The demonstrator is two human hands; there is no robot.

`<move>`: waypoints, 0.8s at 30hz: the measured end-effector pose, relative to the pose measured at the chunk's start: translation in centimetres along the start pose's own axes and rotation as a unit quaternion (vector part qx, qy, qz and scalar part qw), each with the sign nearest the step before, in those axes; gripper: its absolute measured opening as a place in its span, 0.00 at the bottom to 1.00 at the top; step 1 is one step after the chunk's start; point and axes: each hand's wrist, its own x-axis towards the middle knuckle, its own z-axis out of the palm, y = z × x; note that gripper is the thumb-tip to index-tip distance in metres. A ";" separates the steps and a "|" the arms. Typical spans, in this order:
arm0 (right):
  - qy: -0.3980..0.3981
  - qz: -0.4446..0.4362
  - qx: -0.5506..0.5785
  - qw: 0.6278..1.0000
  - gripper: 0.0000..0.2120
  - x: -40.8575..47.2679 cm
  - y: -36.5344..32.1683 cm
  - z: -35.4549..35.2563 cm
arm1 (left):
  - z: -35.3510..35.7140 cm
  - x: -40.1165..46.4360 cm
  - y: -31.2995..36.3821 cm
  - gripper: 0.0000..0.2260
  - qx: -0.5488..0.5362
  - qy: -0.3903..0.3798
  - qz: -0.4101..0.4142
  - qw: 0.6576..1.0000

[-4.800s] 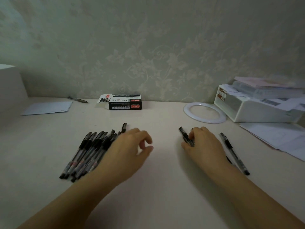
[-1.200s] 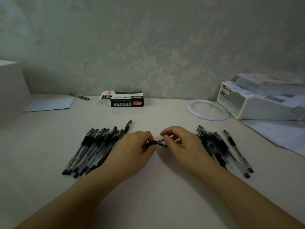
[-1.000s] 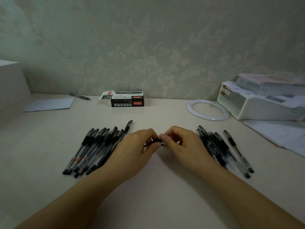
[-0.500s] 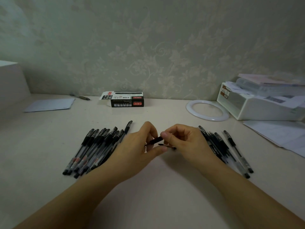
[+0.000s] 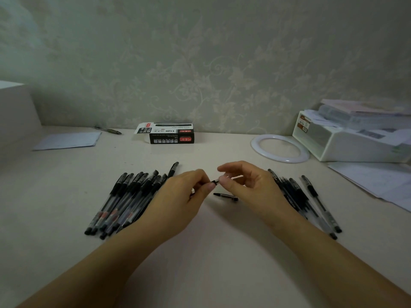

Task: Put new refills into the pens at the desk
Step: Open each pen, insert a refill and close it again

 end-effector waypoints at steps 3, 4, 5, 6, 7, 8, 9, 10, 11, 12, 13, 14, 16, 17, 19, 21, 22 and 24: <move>0.007 0.007 -0.023 1.000 0.05 0.1 0.2 0.1 | 0.0 -0.2 0.3 0.07 -0.003 -0.010 0.013 1.000; 0.004 0.011 -0.021 1.000 0.06 0.1 0.3 0.1 | 0.0 -0.2 0.3 0.07 0.000 -0.012 0.016 1.000; 0.000 0.014 -0.018 1.000 0.06 0.1 0.3 0.1 | 0.0 -0.2 0.4 0.07 0.004 -0.014 0.018 1.000; -0.003 0.014 -0.015 1.000 0.05 0.1 0.4 0.1 | 0.0 -0.2 0.4 0.07 0.007 -0.014 0.019 1.000; -0.006 0.011 -0.012 1.000 0.04 0.2 0.4 0.0 | 0.0 -0.2 0.4 0.07 0.009 -0.014 0.019 1.000; -0.010 0.008 -0.011 1.000 0.02 0.2 0.4 0.0 | 0.0 -0.2 0.4 0.07 0.010 -0.013 0.017 1.000; -0.014 0.003 -0.012 1.000 0.01 0.2 0.3 -0.1 | -0.1 -0.2 0.4 0.07 0.009 -0.012 0.016 1.000; -0.017 0.001 -0.015 1.000 0.02 0.2 0.3 -0.1 | -0.1 -0.1 0.4 0.08 0.010 -0.011 0.014 1.000; -0.020 0.001 -0.016 1.000 0.03 0.2 0.3 -0.1 | -0.1 -0.1 0.4 0.08 0.011 -0.009 0.013 1.000; -0.018 0.004 -0.014 1.000 0.04 0.2 0.3 -0.1 | -0.2 -0.1 0.4 0.08 0.011 -0.008 0.013 1.000; -0.014 0.008 -0.010 1.000 0.05 0.2 0.3 0.0 | -0.2 -0.1 0.4 0.08 0.010 -0.007 0.011 1.000; -0.008 0.013 -0.008 1.000 0.05 0.1 0.3 0.0 | -0.2 -0.2 0.5 0.07 0.008 -0.007 0.010 1.000; 0.002 0.023 -0.009 1.000 0.05 0.1 0.3 0.1 | -0.2 -0.2 0.6 0.07 0.005 -0.008 0.010 1.000; 0.002 0.029 -0.007 1.000 0.06 0.1 0.3 0.1 | -0.2 -0.2 0.6 0.07 0.005 -0.009 0.010 1.000; -0.002 0.037 0.003 0.999 0.06 0.1 0.3 0.0 | -0.2 -0.2 0.6 0.08 0.006 -0.012 0.009 1.000; -0.007 0.036 0.012 0.999 0.04 0.1 0.2 -0.1 | -0.2 -0.2 0.5 0.08 0.004 -0.012 0.007 1.000; -0.011 0.036 0.015 0.999 0.03 0.1 0.2 -0.1 | -0.3 -0.2 0.5 0.08 0.003 -0.011 0.006 1.000; -0.021 0.035 0.011 0.999 0.04 0.1 0.1 -0.1 | -0.3 -0.1 0.5 0.08 0.003 -0.011 0.006 1.000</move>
